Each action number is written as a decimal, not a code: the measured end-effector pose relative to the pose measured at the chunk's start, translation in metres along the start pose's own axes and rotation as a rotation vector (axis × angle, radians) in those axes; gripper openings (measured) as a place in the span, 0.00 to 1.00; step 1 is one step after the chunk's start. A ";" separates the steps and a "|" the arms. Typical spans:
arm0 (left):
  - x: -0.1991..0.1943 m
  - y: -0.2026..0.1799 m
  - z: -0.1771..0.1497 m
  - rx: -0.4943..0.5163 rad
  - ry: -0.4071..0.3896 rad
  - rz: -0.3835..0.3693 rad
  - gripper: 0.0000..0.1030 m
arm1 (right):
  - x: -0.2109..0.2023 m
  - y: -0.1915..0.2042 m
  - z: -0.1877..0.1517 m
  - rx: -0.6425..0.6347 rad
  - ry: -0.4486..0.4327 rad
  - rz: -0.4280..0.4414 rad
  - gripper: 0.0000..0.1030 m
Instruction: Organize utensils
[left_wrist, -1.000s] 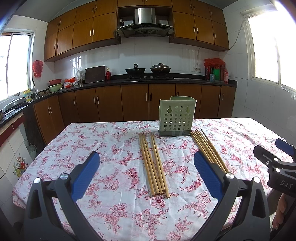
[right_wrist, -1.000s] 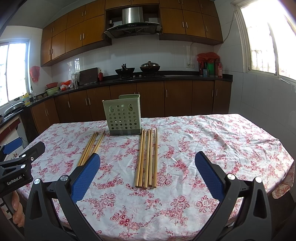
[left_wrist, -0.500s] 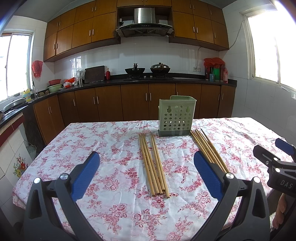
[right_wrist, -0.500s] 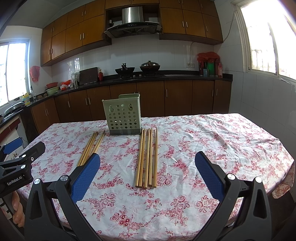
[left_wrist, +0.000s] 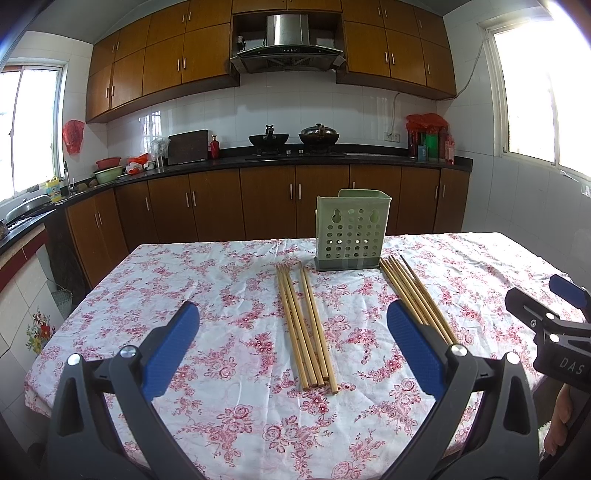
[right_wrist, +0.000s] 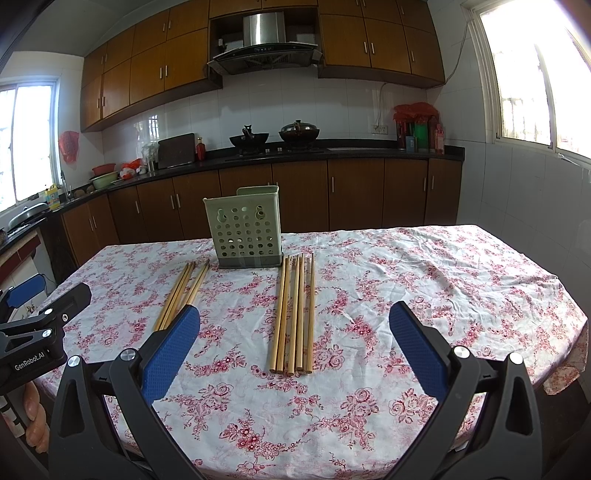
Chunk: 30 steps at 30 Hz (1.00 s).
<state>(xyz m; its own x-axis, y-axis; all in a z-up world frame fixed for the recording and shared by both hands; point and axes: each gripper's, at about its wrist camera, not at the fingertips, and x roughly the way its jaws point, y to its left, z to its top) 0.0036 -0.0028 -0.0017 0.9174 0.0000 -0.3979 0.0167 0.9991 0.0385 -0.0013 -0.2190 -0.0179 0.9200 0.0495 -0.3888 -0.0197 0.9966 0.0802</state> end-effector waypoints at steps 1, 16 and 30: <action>0.000 0.000 0.000 0.000 0.000 0.000 0.96 | 0.000 0.000 0.000 0.000 0.000 0.000 0.98; 0.004 0.000 0.002 0.000 0.002 0.000 0.96 | 0.001 0.000 -0.001 0.000 0.001 0.000 0.98; 0.009 -0.001 -0.003 -0.004 0.006 0.008 0.96 | 0.002 0.000 -0.001 0.000 0.005 -0.004 0.98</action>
<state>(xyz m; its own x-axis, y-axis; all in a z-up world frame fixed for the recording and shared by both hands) 0.0109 -0.0033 -0.0080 0.9153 0.0086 -0.4028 0.0073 0.9993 0.0379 -0.0001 -0.2188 -0.0200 0.9182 0.0462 -0.3934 -0.0165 0.9968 0.0784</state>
